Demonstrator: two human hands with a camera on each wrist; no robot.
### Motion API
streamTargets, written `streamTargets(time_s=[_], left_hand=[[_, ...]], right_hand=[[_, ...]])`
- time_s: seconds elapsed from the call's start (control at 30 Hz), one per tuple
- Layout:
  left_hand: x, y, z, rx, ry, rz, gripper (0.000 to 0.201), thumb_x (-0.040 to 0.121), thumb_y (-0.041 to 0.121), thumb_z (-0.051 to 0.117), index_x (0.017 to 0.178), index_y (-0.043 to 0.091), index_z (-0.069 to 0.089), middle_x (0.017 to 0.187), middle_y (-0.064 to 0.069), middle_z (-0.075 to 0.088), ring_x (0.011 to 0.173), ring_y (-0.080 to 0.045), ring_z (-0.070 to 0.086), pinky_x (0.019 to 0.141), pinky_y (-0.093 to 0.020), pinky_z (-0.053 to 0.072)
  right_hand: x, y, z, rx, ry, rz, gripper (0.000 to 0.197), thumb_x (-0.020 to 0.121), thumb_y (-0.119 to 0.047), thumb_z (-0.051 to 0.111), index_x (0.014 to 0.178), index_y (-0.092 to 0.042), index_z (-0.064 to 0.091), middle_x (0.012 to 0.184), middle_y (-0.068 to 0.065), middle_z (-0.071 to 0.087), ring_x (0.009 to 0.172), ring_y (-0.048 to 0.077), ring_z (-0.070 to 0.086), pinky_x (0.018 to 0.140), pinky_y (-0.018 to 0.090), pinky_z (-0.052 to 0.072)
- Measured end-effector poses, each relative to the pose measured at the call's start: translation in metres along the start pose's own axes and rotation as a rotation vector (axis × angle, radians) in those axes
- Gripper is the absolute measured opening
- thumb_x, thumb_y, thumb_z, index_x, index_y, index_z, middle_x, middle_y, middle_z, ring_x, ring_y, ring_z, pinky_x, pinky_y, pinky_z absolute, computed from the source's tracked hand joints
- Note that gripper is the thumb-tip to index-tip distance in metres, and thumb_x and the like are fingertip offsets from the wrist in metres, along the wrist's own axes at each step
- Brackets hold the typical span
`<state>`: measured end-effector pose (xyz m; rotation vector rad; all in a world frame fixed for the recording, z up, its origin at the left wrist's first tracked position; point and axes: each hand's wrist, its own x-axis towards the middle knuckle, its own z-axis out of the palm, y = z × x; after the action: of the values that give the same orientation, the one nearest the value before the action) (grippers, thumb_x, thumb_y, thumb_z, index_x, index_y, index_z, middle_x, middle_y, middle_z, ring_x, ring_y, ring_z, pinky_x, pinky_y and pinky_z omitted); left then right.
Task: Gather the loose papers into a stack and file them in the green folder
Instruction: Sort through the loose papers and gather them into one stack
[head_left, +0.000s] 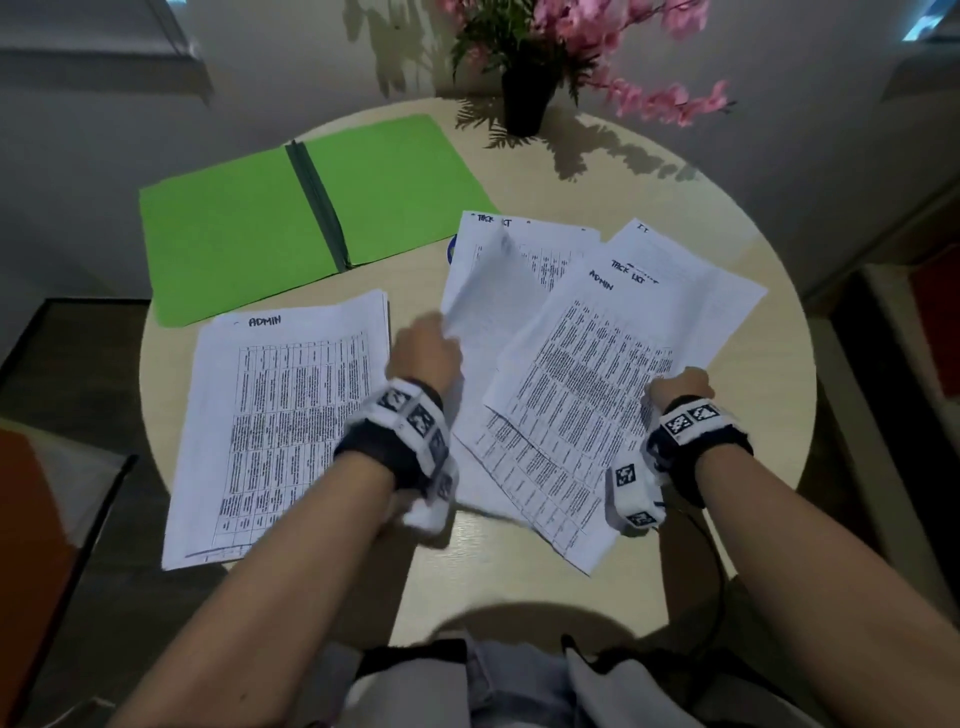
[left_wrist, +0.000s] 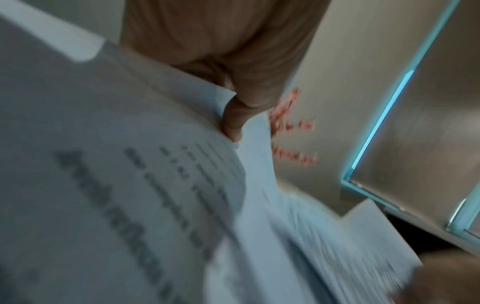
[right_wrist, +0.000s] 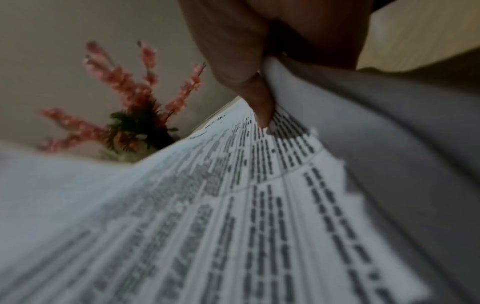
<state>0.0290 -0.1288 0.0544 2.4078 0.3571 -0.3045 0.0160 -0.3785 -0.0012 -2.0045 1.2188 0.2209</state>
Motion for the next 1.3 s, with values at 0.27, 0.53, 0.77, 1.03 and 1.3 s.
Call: streamTargets(time_s=[0.27,0.53,0.77,1.03,1.3], left_hand=[[0.02,0.066,-0.116,-0.214,0.541,0.262,0.032,0.086,0.018,0.052,0.111,0.004,0.064,0.115,-0.019,0.067,0.11,-0.031,0.061,0.089,-0.035,0.046],[0.022,-0.01,0.002,0.197,-0.061,0.046,0.02,0.09,0.009,0.048,0.088,-0.005,0.062,0.113,-0.026,0.064,0.095,-0.037,0.062,0.078,-0.038,0.049],[-0.001,-0.034,0.054,0.081,-0.13,-0.09,0.073,0.083,0.02,0.066,0.139,-0.001,0.023,0.143,-0.019,0.028,0.132,-0.037,0.03,0.108,-0.042,0.031],[0.003,-0.034,0.048,-0.236,-0.218,-0.171,0.009,0.087,0.017,0.059,0.083,0.01,0.054,0.094,-0.014,0.056,0.087,-0.026,0.055,0.072,-0.032,0.045],[0.024,-0.011,-0.007,-0.894,-0.117,-0.141,0.074,0.089,0.062,0.031,0.135,0.005,0.041,0.135,-0.012,0.051,0.119,-0.025,0.053,0.087,-0.039,0.047]], right_hand=[[-0.021,0.01,0.02,-0.097,-0.092,-0.198,0.028,0.086,-0.008,0.053,0.111,0.002,0.054,0.118,0.024,0.061,0.093,0.032,0.058,0.086,0.037,0.05],[-0.038,0.015,0.045,0.319,-0.111,-0.162,0.043,0.079,-0.017,0.066,0.114,-0.006,0.045,0.122,0.014,0.055,0.108,0.028,0.055,0.097,0.037,0.046],[-0.048,0.007,0.043,0.188,-0.119,-0.032,0.081,0.071,-0.044,0.068,0.133,0.0,0.04,0.139,0.018,0.042,0.124,0.035,0.046,0.102,0.046,0.043],[-0.076,-0.002,0.023,0.258,-0.207,-0.489,0.028,0.09,0.007,0.038,0.109,0.001,0.056,0.091,0.007,0.053,0.064,0.013,0.047,0.035,-0.001,0.034],[-0.064,0.011,-0.025,0.194,-0.392,-0.669,0.043,0.077,-0.018,0.052,0.119,-0.009,0.058,0.115,0.012,0.065,0.105,0.027,0.06,0.082,0.037,0.047]])
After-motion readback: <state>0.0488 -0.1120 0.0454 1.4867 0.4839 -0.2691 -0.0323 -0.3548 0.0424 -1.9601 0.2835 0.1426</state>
